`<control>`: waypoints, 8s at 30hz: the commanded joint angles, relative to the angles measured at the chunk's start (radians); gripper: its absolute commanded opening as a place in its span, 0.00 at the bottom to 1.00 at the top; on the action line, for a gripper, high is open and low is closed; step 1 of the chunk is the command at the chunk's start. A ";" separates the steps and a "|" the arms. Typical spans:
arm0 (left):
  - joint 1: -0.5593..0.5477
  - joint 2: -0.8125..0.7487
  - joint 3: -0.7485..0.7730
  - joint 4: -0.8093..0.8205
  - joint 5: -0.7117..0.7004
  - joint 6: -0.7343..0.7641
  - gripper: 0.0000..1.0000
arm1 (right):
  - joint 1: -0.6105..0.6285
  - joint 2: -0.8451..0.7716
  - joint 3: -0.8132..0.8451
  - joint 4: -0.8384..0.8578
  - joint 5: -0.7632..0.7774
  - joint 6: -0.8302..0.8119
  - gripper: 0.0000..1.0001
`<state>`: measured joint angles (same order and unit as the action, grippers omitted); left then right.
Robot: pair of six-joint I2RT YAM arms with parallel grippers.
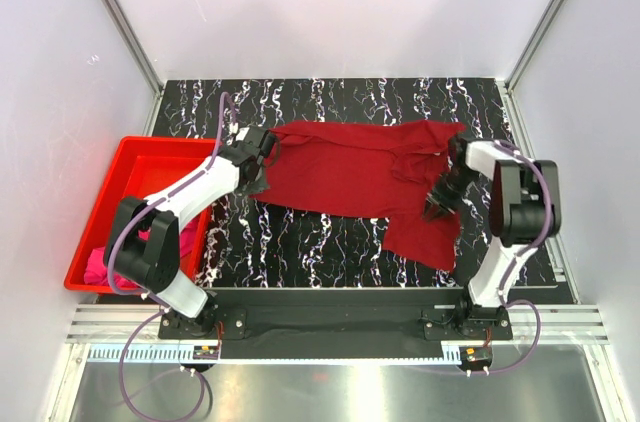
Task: Fold and stack the t-shirts
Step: Flatten the tshirt out, then fold the tshirt
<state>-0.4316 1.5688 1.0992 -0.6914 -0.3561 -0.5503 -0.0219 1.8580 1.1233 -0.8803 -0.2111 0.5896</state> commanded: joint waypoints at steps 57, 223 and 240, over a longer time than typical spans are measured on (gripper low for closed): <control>0.002 -0.041 0.082 0.009 0.029 0.059 0.00 | 0.097 -0.345 -0.367 0.284 0.010 0.084 0.00; 0.329 -0.040 -0.022 -0.028 0.146 -0.097 0.00 | -0.082 -0.097 0.406 -0.054 -0.024 -0.168 0.00; 0.329 0.045 0.013 -0.045 0.089 -0.108 0.00 | -0.095 -0.037 0.421 -0.017 -0.097 -0.148 0.00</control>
<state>-0.1028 1.6207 1.0824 -0.7418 -0.2039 -0.6525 -0.1123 1.8149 1.4990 -0.9306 -0.2798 0.4412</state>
